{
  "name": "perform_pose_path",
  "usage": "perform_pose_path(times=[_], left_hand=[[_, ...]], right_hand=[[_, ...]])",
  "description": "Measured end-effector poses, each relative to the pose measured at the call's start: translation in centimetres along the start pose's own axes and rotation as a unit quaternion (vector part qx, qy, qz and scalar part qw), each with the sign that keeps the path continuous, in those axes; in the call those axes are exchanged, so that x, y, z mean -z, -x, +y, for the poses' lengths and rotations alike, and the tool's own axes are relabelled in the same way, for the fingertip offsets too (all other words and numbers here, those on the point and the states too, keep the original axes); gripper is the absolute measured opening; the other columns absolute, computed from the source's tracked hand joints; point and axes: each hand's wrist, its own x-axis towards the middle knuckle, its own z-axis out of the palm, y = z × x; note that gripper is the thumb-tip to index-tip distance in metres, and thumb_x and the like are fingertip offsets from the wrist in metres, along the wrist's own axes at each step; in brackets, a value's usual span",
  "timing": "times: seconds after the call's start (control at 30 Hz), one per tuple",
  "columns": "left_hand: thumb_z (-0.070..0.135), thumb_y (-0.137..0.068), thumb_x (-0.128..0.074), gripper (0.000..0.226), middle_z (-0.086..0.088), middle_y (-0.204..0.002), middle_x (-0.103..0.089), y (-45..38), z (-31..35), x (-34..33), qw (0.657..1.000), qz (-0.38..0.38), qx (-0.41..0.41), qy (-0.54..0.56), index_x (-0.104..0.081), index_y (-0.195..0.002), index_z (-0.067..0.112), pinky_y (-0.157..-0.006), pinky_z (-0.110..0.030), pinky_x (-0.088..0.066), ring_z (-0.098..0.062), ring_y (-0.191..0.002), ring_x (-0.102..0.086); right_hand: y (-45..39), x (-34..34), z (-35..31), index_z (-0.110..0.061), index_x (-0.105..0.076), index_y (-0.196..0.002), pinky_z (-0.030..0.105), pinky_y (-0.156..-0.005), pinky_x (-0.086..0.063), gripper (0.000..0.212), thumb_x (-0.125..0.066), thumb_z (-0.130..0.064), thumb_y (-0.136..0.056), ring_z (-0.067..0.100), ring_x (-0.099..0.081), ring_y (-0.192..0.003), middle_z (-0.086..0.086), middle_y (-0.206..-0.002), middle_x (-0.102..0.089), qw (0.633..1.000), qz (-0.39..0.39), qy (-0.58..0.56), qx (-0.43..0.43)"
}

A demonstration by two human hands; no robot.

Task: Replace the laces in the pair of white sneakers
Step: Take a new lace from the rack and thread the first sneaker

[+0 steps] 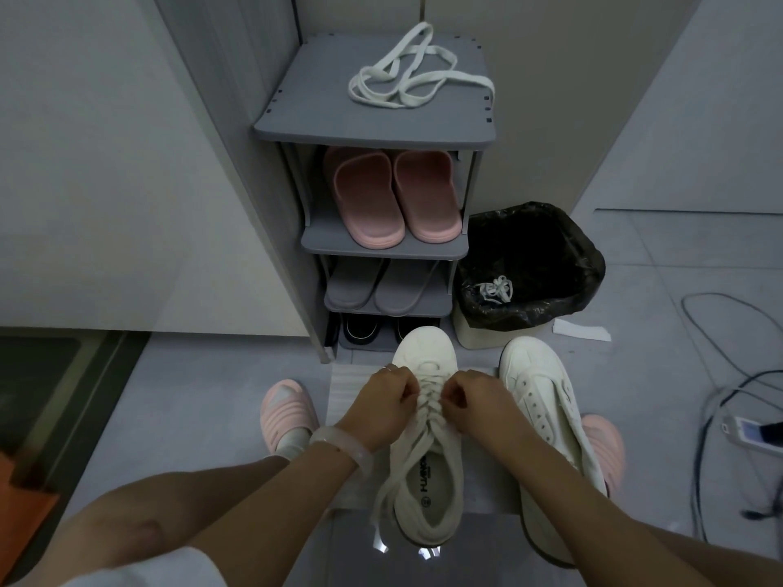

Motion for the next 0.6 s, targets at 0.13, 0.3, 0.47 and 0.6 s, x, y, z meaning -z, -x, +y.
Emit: perform_pose_path(times=[0.13,0.3,0.47,0.6], left_hand=[[0.002,-0.087,-0.046,0.013,0.001,-0.082,-0.046,-0.1,0.0,0.0,1.000,-0.012,0.002,-0.021,-0.052,-0.080,0.011,-0.064,-0.016,-0.027,-0.012,-0.080,-0.041],[0.004,-0.087,-0.048,0.010,-0.006,-0.087,-0.057,-0.1,0.0,-0.1,0.999,-0.003,0.009,-0.033,-0.057,-0.085,0.004,-0.068,-0.019,-0.031,-0.011,-0.080,-0.043],[0.004,-0.089,-0.047,0.013,-0.013,-0.088,-0.060,0.0,0.3,0.2,1.000,-0.002,0.007,-0.013,-0.047,-0.079,0.012,-0.063,-0.021,-0.032,-0.015,-0.078,-0.047],[0.007,-0.092,-0.047,0.013,-0.009,-0.080,-0.056,0.0,0.2,0.4,1.000,0.008,0.012,0.005,-0.044,-0.080,0.010,-0.057,-0.022,-0.029,-0.017,-0.073,-0.048]], right_hand=[[-0.2,-0.2,-0.4,-0.009,-0.060,-0.099,0.021,-0.074,-0.039,0.016,-0.050,-0.019,-0.091,0.017,-0.055,-0.092,0.005,-0.105,-0.057,0.999,-0.014,0.043,0.014],[-0.4,0.0,-0.7,-0.007,-0.059,-0.100,0.028,-0.080,-0.043,0.018,-0.048,-0.020,-0.092,0.022,-0.056,-0.095,0.009,-0.106,-0.058,0.998,-0.033,0.055,0.007],[-0.2,-0.2,-1.2,-0.006,-0.055,-0.094,0.034,-0.077,-0.045,0.015,-0.050,-0.019,-0.089,0.024,-0.056,-0.089,0.009,-0.099,-0.057,0.998,-0.029,0.058,0.005],[0.3,-0.3,-1.4,-0.012,-0.040,-0.085,0.031,-0.066,-0.037,0.009,-0.048,-0.016,-0.089,0.025,-0.052,-0.082,0.005,-0.088,-0.047,0.998,0.008,0.056,0.021]])
